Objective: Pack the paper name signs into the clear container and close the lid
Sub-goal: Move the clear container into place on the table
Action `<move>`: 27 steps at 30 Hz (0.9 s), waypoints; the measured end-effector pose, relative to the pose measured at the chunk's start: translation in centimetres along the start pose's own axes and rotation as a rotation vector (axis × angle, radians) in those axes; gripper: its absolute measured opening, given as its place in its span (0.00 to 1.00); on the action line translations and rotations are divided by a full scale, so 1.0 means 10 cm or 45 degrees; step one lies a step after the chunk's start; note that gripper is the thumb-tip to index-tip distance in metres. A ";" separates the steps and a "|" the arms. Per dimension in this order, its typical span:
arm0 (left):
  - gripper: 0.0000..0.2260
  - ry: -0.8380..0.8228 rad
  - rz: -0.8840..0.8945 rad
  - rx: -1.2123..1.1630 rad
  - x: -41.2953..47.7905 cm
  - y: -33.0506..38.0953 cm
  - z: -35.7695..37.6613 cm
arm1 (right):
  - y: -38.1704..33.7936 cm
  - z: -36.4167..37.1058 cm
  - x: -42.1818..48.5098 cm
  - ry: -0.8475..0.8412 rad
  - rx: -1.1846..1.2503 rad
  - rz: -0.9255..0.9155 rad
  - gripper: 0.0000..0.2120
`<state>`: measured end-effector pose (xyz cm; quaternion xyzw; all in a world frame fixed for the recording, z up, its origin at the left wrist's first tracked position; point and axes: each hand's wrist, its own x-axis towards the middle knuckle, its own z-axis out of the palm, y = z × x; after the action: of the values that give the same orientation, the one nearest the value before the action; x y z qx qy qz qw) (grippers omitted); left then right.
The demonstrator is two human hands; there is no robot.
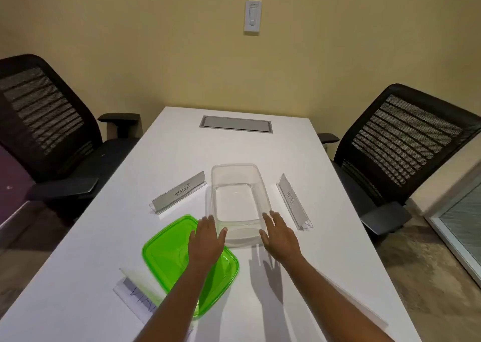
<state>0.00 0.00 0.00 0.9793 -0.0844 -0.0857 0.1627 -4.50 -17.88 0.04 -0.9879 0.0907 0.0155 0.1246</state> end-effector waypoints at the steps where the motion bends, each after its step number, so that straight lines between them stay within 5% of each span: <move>1: 0.27 -0.022 -0.046 -0.103 0.03 0.00 0.01 | 0.02 0.00 0.03 -0.017 -0.012 0.002 0.25; 8: 0.22 -0.265 -0.299 -0.598 0.20 0.10 0.00 | 0.07 0.03 0.12 -0.090 -0.034 0.002 0.26; 14: 0.08 -0.357 -0.595 -1.404 0.26 0.24 0.05 | -0.07 0.19 0.02 -0.013 0.000 0.009 0.27; 20: 0.21 -0.308 -0.722 -1.695 0.33 0.33 0.11 | -0.26 0.28 -0.09 -0.025 0.064 -0.020 0.28; 27: 0.18 -0.159 -0.853 -1.828 0.55 0.33 0.10 | -0.21 0.11 0.02 -0.073 0.117 -0.156 0.23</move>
<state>4.73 -4.41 -0.58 0.6016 0.2817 -0.2182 0.7149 -3.95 -15.60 -0.56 -0.9840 0.0270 0.0320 0.1729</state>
